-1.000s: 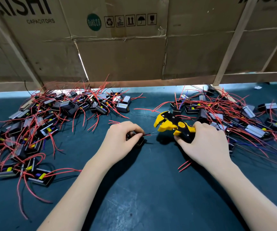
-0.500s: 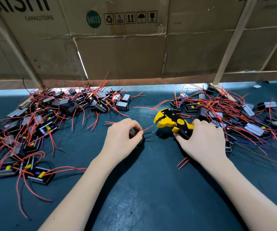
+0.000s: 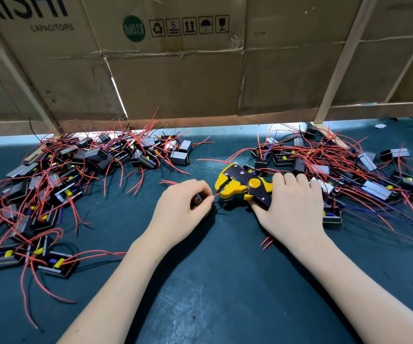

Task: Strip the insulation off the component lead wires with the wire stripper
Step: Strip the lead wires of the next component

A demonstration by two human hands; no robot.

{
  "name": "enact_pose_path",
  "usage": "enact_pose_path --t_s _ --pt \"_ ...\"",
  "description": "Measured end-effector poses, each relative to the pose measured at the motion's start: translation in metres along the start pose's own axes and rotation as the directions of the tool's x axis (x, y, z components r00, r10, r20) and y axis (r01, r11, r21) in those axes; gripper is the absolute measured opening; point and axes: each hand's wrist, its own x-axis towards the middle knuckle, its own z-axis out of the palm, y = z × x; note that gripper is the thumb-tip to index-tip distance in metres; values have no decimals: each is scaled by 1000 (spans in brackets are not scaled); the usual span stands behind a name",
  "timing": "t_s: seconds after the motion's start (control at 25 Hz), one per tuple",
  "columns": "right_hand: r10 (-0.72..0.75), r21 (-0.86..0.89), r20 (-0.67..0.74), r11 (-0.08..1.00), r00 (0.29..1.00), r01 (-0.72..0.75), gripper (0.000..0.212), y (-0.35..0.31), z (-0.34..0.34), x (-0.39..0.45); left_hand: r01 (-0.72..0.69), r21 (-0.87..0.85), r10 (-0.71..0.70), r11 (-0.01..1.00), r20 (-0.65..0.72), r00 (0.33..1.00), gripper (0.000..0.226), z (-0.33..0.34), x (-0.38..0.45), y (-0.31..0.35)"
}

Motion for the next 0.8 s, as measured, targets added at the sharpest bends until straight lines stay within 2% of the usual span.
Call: enact_pose_path --t_s 0.16,0.32,0.48,0.6,0.8 --pt "-24 18 -28 1000 999 24 54 0 -2 1 -12 -5 12 1000 -4 1000 9 2 0 2" --pt "-29 20 6 999 1000 29 51 1 -4 1 -20 -3 20 1000 -2 1000 9 2 -1 3" --pt "-43 5 87 999 995 43 45 1 -8 4 -22 -6 22 1000 10 1000 8 0 0 4" --pt "10 -45 172 999 985 -2 44 3 -10 6 -25 1 24 1000 32 999 6 0 -1 6" --pt "-32 -28 61 999 998 34 44 4 -7 3 50 -147 -30 988 137 990 4 -10 -1 2"
